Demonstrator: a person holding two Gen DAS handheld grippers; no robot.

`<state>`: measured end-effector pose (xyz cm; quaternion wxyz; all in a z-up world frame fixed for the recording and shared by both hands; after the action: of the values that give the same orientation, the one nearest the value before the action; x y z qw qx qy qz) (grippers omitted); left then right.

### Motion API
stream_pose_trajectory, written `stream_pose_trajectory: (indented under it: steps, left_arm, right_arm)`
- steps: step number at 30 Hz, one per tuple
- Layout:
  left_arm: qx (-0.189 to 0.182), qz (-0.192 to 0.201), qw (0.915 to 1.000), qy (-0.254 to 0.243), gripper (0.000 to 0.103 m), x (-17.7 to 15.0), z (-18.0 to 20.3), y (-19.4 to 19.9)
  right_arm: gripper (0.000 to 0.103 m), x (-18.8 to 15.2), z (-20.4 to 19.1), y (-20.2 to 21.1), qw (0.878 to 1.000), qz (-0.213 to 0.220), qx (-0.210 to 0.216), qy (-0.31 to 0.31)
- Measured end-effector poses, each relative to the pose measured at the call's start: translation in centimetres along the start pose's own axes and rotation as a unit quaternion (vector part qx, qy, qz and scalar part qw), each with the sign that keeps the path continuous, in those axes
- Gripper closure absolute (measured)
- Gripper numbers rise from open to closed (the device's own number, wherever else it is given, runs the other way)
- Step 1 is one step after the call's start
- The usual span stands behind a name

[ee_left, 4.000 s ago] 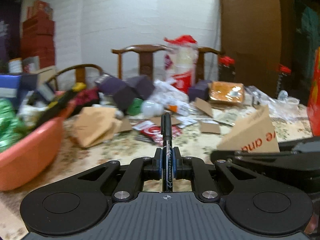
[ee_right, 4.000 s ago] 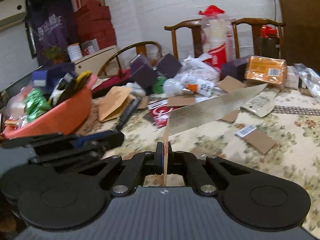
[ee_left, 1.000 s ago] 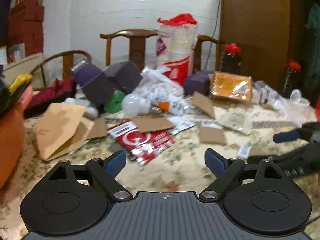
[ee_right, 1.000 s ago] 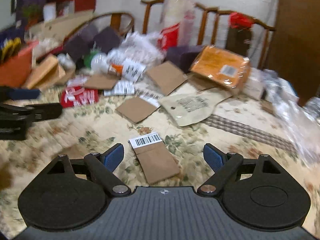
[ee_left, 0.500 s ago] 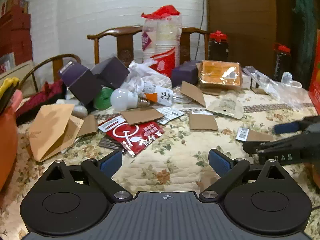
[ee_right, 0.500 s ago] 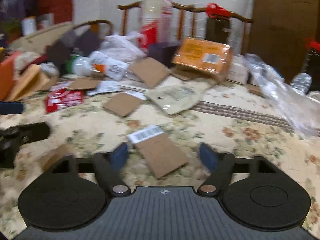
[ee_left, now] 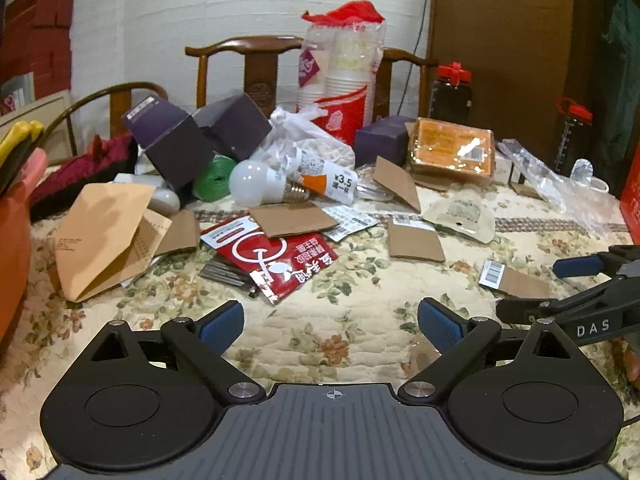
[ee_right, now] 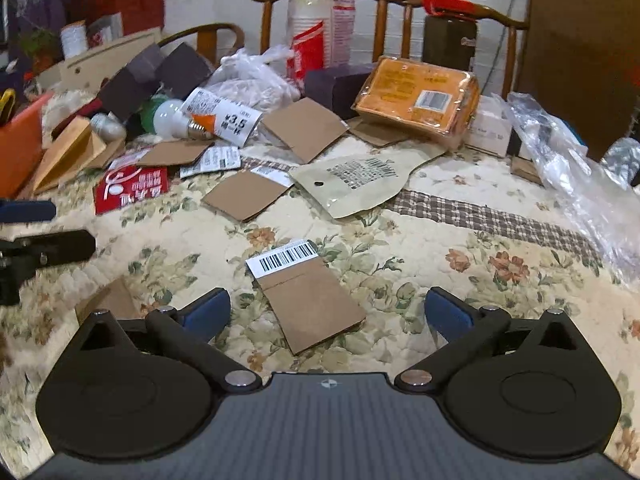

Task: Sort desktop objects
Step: 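Lower the right gripper onto the barcode-labelled cardboard piece and grasp it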

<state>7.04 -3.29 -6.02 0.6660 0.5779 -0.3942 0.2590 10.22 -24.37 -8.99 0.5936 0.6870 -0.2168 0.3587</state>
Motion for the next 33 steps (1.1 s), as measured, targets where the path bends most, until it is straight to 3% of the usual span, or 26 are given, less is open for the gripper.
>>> stream_pose_trajectory:
  steps: [3, 16, 20, 23, 26, 27, 30, 33]
  left_arm:
    - [0.0, -0.001, 1.0, -0.002, 0.004, 0.0, 0.2, 0.0]
    - [-0.007, -0.005, 0.9999, 0.012, 0.004, 0.1, -0.2, 0.0]
    - [-0.005, -0.005, 0.9999, 0.014, 0.004, 0.2, -0.3, 0.0]
    - [-0.004, -0.005, 0.9998, 0.02, 0.004, 0.2, -0.5, 0.1]
    - [-0.006, -0.007, 0.9997, 0.024, 0.004, 0.2, -0.7, 0.0]
    - [-0.006, -0.008, 0.9996, 0.026, 0.004, 0.2, -0.7, -0.1]
    - [-0.005, -0.01, 0.9997, 0.024, 0.004, 0.2, -0.7, -0.2]
    - [-0.005, -0.01, 0.9996, 0.024, 0.004, 0.2, -0.7, -0.2]
  right_arm:
    - [0.0, -0.4, 0.4, 0.5, 1.0, 0.01, 0.024, 0.007]
    - [0.0, -0.1, -0.8, 0.7, 0.998, 0.026, -0.005, 0.058]
    - [0.0, 0.4, -1.1, 0.1, 0.998, 0.014, 0.011, 0.065]
    - [0.0, 1.0, -0.5, -0.7, 0.999, -0.029, 0.028, 0.024]
    - [0.002, 1.1, -1.0, -0.9, 0.998, -0.025, 0.034, 0.049]
    - [0.007, 1.0, -1.1, -0.8, 0.998, -0.023, 0.04, 0.047]
    - [0.057, 1.5, -1.4, 0.0, 0.998, -0.007, 0.037, 0.042]
    - [0.058, 1.3, -1.7, 0.2, 0.998, -0.003, 0.014, 0.057]
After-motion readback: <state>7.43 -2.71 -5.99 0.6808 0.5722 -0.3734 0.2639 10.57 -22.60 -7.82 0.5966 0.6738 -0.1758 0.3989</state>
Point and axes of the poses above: each gripper's, at about its wrist camera, not at the fingertips, and y roughly against the way its jaws point, z to its right, x to its top, the point moved 7 cm from there along -y, roughly the way its jaws point, and after that the axes turned 2 degrees about -y, right-handed, at the moved point
